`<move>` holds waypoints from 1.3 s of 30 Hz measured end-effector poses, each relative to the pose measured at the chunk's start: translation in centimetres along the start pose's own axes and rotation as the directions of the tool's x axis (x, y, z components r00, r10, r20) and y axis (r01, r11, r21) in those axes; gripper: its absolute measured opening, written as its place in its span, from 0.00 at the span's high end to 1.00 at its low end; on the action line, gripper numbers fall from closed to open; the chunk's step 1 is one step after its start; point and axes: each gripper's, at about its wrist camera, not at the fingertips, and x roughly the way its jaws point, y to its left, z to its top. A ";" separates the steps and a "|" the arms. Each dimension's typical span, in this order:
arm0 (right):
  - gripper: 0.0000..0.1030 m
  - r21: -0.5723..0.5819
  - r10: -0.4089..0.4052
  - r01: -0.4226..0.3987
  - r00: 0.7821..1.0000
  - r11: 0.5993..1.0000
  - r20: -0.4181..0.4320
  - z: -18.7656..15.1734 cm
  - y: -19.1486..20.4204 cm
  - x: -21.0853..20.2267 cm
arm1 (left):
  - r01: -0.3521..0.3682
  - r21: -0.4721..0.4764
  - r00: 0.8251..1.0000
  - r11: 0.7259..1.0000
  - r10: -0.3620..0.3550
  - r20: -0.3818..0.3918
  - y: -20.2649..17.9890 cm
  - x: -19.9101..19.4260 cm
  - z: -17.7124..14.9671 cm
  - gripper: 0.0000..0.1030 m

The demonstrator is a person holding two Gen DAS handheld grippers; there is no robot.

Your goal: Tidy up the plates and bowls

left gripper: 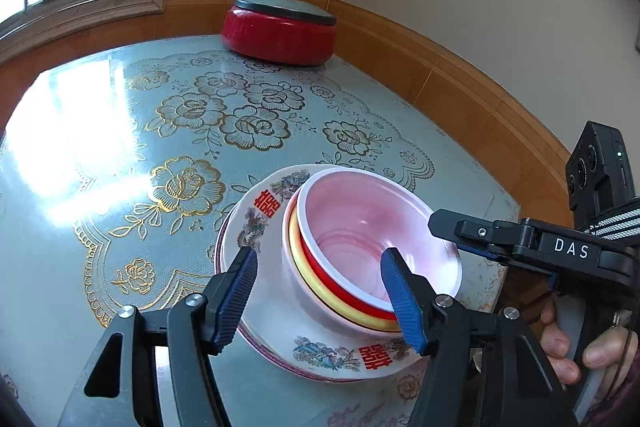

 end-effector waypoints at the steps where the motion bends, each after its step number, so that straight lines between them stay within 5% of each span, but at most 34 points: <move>1: 0.60 -0.001 -0.014 0.014 1.000 1.000 0.007 -0.1 0.0 -0.1 | 0.002 0.000 1.000 1.000 -0.002 0.000 0.1 -0.1 0.0 0.35; 16: 0.60 -0.071 -0.185 0.197 0.971 0.978 0.148 -3.2 2.3 -2.8 | 0.007 0.005 1.000 1.000 -0.007 0.021 0.6 -1.8 -0.9 0.30; 25: 0.60 -0.093 -0.300 0.335 0.915 0.938 0.269 -6.0 3.6 -4.6 | -0.043 0.005 0.998 0.999 0.043 0.035 2.1 -3.5 -2.3 0.26; 31: 0.60 -0.087 -0.339 0.379 0.892 0.921 0.299 -8.2 4.1 -5.1 | -0.061 -0.019 0.998 0.998 0.062 0.028 4.0 -4.3 -3.3 0.26; 39: 0.60 -0.117 -0.385 0.437 0.868 0.892 0.313 -12.0 6.1 -3.7 | -0.138 0.065 0.989 0.988 0.135 0.057 3.6 -4.6 -5.8 0.19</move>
